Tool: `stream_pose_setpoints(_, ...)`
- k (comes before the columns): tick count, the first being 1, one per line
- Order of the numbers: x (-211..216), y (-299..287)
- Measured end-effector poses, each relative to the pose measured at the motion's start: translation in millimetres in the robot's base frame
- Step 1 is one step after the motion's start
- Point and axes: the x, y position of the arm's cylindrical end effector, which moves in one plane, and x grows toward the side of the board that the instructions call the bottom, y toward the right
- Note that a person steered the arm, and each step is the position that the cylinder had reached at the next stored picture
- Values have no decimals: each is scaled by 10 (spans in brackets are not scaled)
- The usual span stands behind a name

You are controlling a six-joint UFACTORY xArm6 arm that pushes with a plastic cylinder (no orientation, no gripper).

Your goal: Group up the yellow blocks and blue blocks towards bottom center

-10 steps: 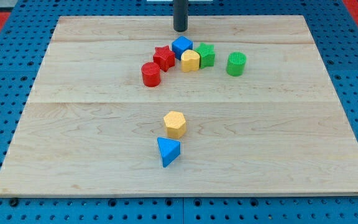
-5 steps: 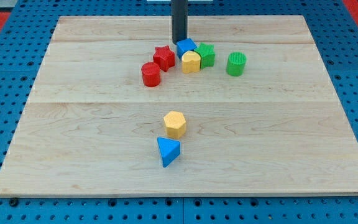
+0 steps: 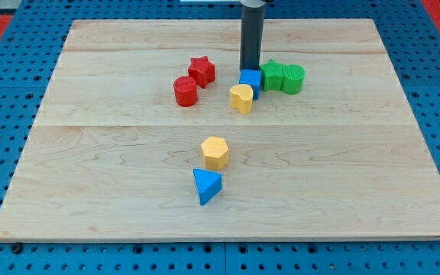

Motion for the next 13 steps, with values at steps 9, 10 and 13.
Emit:
stream_pose_setpoints(9, 1819, -14)
stream_pose_setpoints(10, 1904, -14)
stream_pose_setpoints(13, 1007, 44)
